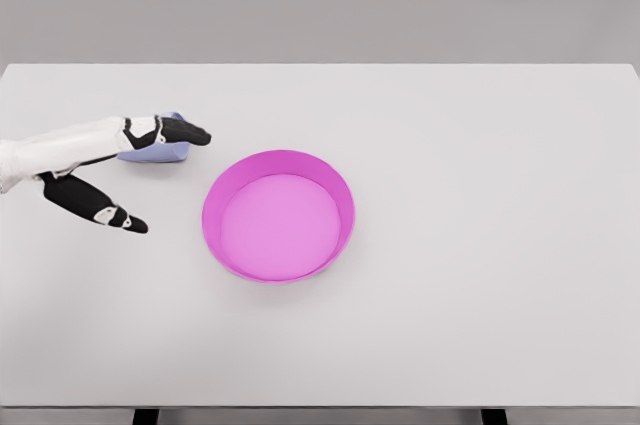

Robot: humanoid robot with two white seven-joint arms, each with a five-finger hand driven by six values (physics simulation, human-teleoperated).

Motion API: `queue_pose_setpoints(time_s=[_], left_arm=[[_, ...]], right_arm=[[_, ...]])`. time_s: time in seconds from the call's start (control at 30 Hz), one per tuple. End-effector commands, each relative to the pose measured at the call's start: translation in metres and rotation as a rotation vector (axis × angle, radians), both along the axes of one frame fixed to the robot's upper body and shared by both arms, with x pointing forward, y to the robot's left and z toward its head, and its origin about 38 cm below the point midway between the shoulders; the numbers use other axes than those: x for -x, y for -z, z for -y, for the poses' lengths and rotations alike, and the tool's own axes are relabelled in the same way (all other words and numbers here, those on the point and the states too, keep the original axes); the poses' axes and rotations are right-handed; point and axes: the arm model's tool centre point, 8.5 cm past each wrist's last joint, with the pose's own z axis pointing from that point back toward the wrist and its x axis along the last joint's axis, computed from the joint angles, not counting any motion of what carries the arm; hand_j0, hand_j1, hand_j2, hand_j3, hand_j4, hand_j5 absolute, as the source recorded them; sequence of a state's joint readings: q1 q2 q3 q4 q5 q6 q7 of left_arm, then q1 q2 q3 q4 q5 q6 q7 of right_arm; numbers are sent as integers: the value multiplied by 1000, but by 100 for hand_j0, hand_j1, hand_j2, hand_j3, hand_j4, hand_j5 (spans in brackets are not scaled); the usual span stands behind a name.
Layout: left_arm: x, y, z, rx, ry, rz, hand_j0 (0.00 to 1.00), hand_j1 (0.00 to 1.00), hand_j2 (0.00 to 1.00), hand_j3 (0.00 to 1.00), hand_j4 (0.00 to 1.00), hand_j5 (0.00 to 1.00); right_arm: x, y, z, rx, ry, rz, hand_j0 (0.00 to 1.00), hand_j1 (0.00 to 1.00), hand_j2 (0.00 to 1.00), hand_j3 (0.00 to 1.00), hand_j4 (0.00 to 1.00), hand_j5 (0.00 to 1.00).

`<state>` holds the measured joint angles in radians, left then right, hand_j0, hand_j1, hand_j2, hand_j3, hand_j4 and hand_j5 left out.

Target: Flip the cup with left arm and place it on the plate

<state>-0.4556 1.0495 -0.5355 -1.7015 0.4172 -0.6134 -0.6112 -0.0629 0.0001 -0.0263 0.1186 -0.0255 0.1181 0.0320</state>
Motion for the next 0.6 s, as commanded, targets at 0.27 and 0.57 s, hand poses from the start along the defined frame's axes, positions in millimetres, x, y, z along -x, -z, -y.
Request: queue_pose_setpoints(time_s=[0.27,0.57], left_arm=[[-4,-8,11,30,20,29,100,100,100,100,100,100],[9,-5,23,30,72,19,100,100,100,100,100,100]], right_arm=[[5,0,0,-1,4,-11,100,100,100,100,100,100],[5,0,0,1,4,-10,100,100,100,100,100,100]])
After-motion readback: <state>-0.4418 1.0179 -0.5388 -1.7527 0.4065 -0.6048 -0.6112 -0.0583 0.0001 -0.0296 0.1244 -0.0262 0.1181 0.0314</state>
